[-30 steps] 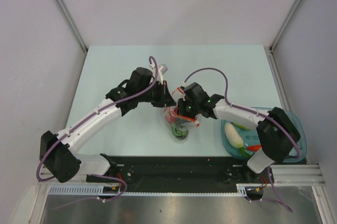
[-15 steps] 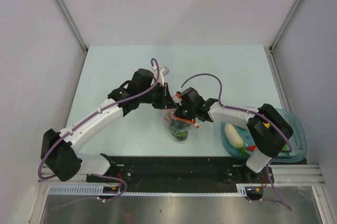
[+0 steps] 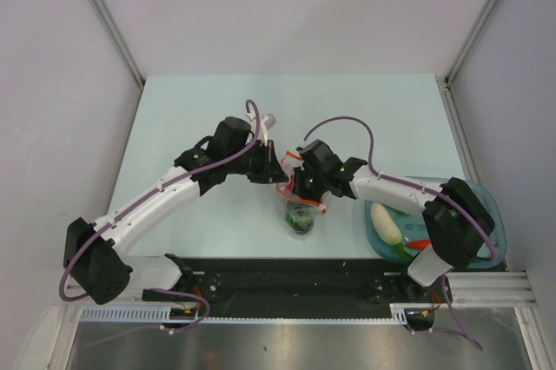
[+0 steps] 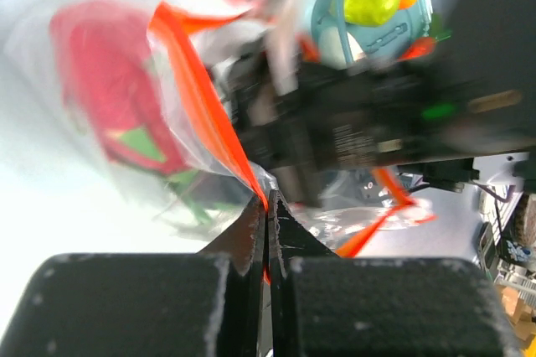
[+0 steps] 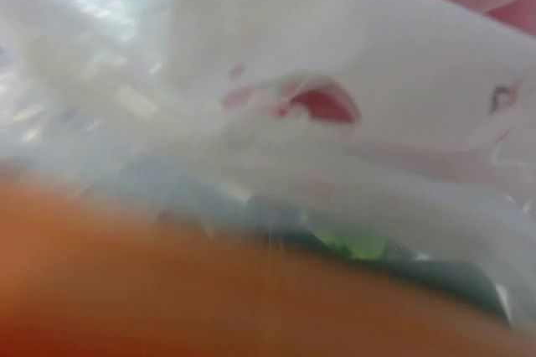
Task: Open the zip-top bag and remove the fake food
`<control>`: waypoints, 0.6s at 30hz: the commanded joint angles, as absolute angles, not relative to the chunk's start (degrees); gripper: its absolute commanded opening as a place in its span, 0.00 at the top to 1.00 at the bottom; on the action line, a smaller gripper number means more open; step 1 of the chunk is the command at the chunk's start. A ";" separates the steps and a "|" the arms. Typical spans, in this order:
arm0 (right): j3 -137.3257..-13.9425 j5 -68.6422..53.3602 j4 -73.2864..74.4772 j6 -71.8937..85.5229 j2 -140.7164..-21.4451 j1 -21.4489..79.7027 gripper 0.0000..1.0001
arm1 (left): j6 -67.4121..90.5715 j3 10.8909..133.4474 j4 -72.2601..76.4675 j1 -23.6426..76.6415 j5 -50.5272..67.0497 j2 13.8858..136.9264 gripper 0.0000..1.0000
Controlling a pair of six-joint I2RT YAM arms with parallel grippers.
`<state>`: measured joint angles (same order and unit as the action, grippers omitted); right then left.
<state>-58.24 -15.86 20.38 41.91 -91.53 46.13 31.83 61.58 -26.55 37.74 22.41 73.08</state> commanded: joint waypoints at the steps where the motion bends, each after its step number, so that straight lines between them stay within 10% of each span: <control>1: -64.07 -17.21 22.76 42.01 -85.08 43.77 1.00 | 30.67 61.18 -27.33 37.35 20.04 69.97 1.00; 18: -72.68 -19.87 34.89 35.78 -85.43 47.18 1.00 | 26.64 66.87 -29.44 35.95 16.70 71.09 1.00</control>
<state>-68.36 -19.40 32.62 39.42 -86.35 43.79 29.95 61.95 -29.02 36.77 18.13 70.13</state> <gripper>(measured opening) 0.012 0.005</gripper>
